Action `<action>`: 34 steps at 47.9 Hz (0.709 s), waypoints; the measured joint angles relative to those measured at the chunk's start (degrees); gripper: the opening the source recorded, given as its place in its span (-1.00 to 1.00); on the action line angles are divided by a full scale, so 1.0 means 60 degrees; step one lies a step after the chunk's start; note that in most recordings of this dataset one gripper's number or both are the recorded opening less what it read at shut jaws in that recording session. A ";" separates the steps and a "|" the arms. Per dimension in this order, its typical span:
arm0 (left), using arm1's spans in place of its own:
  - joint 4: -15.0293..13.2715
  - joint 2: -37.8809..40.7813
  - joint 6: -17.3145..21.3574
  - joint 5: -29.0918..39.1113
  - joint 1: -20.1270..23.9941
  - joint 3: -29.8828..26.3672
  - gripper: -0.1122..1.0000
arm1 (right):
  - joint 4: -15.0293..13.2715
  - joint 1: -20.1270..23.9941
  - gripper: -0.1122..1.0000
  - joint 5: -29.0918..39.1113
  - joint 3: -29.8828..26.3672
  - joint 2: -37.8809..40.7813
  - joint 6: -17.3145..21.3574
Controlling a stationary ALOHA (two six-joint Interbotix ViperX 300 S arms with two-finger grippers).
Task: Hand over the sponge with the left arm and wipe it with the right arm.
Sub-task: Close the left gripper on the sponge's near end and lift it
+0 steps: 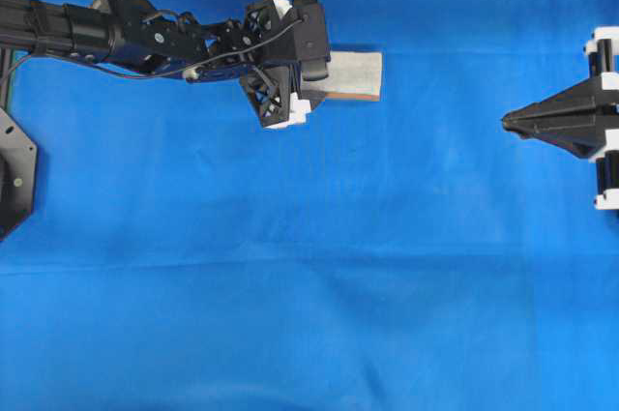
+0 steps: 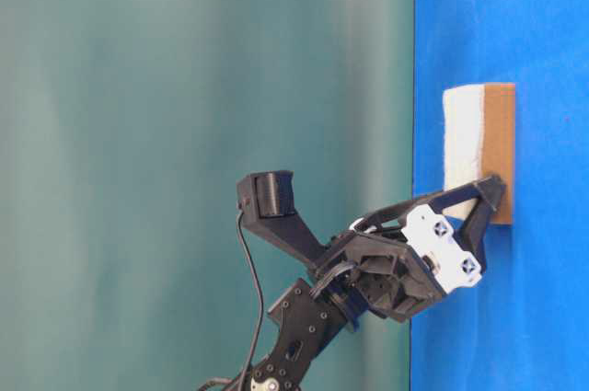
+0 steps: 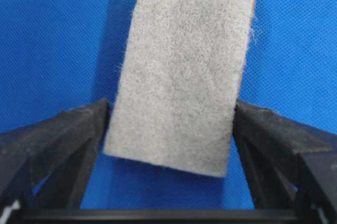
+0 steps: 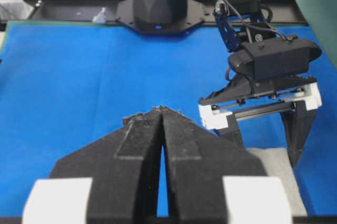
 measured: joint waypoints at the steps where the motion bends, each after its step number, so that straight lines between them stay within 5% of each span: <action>1: 0.0000 0.0000 -0.0044 0.0044 0.0000 -0.0029 0.77 | 0.0000 0.0000 -0.79 0.0000 0.0000 0.0000 0.0000; 13: 0.0000 -0.0029 -0.0410 0.0586 0.0000 -0.0190 -0.21 | 0.0000 0.0000 -0.79 0.0088 -0.0015 0.0015 0.0000; 34: -0.0015 -0.2285 -0.1040 0.2051 -0.0571 -0.0161 -0.38 | 0.0000 -0.0103 -0.79 0.0146 -0.0015 0.0000 0.0000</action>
